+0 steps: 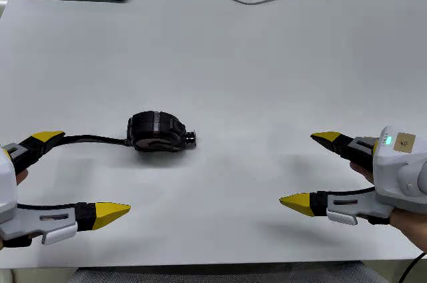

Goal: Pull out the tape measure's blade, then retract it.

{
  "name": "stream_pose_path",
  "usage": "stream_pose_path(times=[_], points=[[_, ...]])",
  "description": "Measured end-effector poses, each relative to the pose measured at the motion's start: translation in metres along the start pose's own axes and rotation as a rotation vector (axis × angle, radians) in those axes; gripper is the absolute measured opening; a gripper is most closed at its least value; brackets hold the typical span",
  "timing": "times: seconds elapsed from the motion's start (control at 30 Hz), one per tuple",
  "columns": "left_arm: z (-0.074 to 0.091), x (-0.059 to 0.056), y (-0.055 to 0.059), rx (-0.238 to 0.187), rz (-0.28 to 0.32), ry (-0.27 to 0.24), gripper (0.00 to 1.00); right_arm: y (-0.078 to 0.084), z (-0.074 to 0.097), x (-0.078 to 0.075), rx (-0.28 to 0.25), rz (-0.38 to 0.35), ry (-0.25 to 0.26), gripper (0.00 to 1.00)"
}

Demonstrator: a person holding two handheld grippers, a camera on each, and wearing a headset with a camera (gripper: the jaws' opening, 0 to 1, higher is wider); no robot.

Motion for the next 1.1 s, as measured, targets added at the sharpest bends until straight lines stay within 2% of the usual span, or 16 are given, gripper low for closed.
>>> stream_pose_path(times=[0.6,0.8,1.1], points=[[-0.001,0.0001,-0.0002,0.018,-0.027,0.004,0.99,-0.001,-0.0004,0.0003,-0.011,0.005,-0.004,0.75],[-0.0006,0.0005,-0.0016,0.012,-0.032,0.005,0.99,-0.0011,-0.0001,0.0001,-0.01,0.005,-0.002,0.77],[-0.0006,0.0036,-0.0051,0.014,-0.066,0.007,0.99,-0.0043,-0.0035,-0.0028,-0.015,0.009,-0.01,0.78]])
Point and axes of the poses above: the centre of the closed fingertips' face, and the gripper's own axes: z roughly backward along the fingers, x roughly to its left, y roughly out of its underside, the point moved 8 cm from there along z, roughly backward along the fingers, and after that the axes turned 9 degrees about y, right-handed, at the moved point
